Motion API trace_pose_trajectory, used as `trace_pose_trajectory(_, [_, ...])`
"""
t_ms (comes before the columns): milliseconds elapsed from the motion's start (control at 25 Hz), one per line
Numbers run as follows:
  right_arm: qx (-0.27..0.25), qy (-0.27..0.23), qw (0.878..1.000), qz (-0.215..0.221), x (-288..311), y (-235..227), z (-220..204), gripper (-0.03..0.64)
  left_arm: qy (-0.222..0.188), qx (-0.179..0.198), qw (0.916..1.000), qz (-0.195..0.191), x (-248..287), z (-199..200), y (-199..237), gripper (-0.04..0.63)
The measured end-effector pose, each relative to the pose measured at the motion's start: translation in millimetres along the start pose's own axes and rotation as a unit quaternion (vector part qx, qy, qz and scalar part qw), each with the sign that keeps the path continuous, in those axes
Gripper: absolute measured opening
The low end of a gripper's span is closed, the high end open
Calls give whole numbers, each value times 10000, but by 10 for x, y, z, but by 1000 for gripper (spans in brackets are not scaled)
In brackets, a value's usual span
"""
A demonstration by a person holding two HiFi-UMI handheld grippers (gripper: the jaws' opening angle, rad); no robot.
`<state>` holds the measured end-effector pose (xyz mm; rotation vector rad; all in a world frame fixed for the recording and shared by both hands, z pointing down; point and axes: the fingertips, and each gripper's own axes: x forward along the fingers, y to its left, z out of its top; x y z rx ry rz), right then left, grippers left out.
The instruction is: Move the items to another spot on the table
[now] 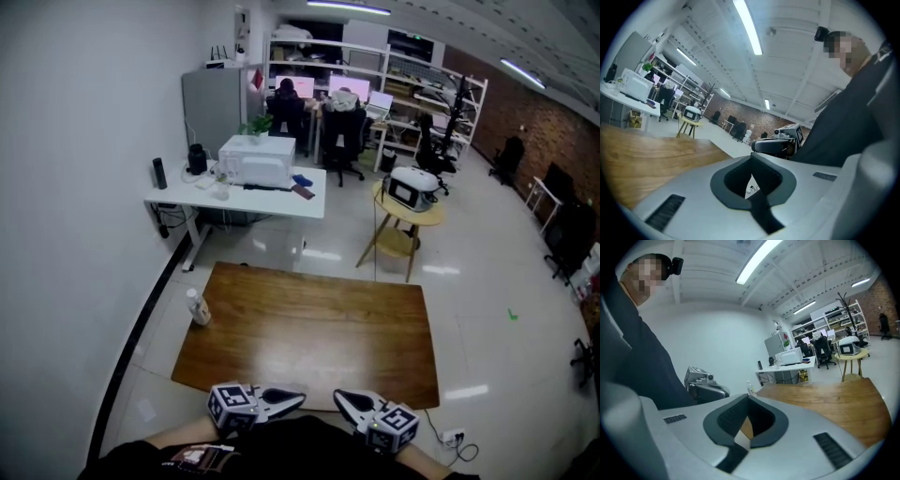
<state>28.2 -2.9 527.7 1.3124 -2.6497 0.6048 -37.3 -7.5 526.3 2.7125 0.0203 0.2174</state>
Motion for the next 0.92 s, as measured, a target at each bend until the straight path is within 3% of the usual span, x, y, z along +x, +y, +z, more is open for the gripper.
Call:
trace_pose_trajectory(360, [-31, -148, 9999, 51, -259, -190, 3, 0, -186, -221, 9993, 244, 167, 43, -15, 3])
trace_pose_trajectory(920, [-58, -397, 9991, 106, -343, -268, 92, 0, -194, -175, 9995, 181, 281, 97, -36, 3])
